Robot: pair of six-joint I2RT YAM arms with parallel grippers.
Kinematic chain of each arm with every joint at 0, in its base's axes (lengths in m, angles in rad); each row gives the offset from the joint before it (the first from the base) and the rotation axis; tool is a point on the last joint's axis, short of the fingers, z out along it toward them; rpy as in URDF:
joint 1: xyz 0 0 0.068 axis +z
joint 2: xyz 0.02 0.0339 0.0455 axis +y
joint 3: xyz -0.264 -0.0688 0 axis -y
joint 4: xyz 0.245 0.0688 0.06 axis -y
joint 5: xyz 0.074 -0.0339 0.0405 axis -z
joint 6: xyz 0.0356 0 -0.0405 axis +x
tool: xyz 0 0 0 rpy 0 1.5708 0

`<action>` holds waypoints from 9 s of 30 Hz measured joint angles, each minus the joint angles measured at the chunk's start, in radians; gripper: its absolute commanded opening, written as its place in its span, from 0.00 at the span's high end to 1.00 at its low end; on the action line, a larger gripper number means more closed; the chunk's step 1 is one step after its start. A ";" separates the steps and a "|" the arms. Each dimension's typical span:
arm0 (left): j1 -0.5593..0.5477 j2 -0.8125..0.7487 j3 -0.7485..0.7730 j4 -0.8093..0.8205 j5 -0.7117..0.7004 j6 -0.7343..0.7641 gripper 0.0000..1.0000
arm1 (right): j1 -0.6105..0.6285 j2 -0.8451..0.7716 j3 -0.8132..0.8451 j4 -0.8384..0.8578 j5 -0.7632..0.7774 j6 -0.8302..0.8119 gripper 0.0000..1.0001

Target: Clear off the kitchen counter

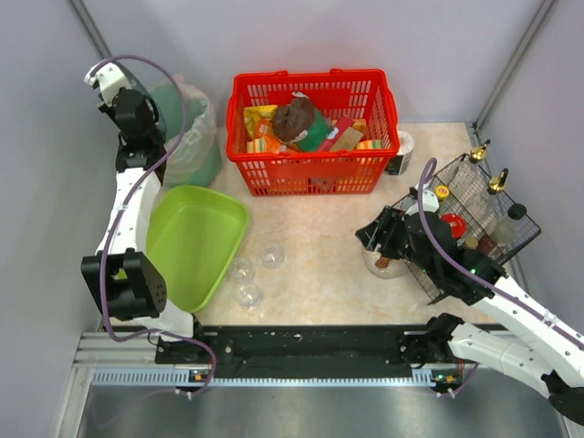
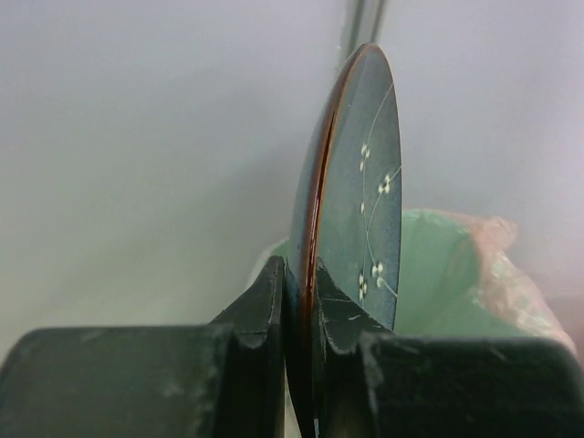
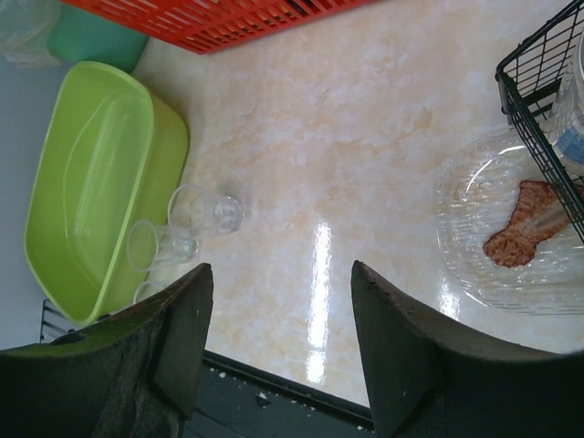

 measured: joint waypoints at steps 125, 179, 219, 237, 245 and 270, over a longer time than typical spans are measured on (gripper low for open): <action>0.068 -0.724 -0.809 -0.505 0.397 -0.541 0.10 | -0.011 -0.089 -0.013 -0.114 -0.043 -0.161 0.19; -1.078 0.406 -0.375 0.005 0.522 -0.790 0.51 | -0.011 -0.293 0.142 -0.233 0.051 -0.170 0.20; -0.970 0.359 -0.334 -0.287 0.555 -0.672 1.00 | -0.011 -0.297 0.098 -0.240 0.040 -0.148 0.20; -0.889 0.308 -0.392 -0.336 0.632 -0.570 0.72 | -0.011 -0.290 0.063 -0.240 0.032 -0.137 0.20; -0.887 0.331 -0.364 -0.346 0.634 -0.568 1.00 | -0.011 -0.291 0.063 -0.240 0.032 -0.137 0.20; -0.708 0.067 -0.225 -0.688 0.741 -0.481 1.00 | -0.011 -0.305 0.058 -0.238 0.033 -0.127 0.20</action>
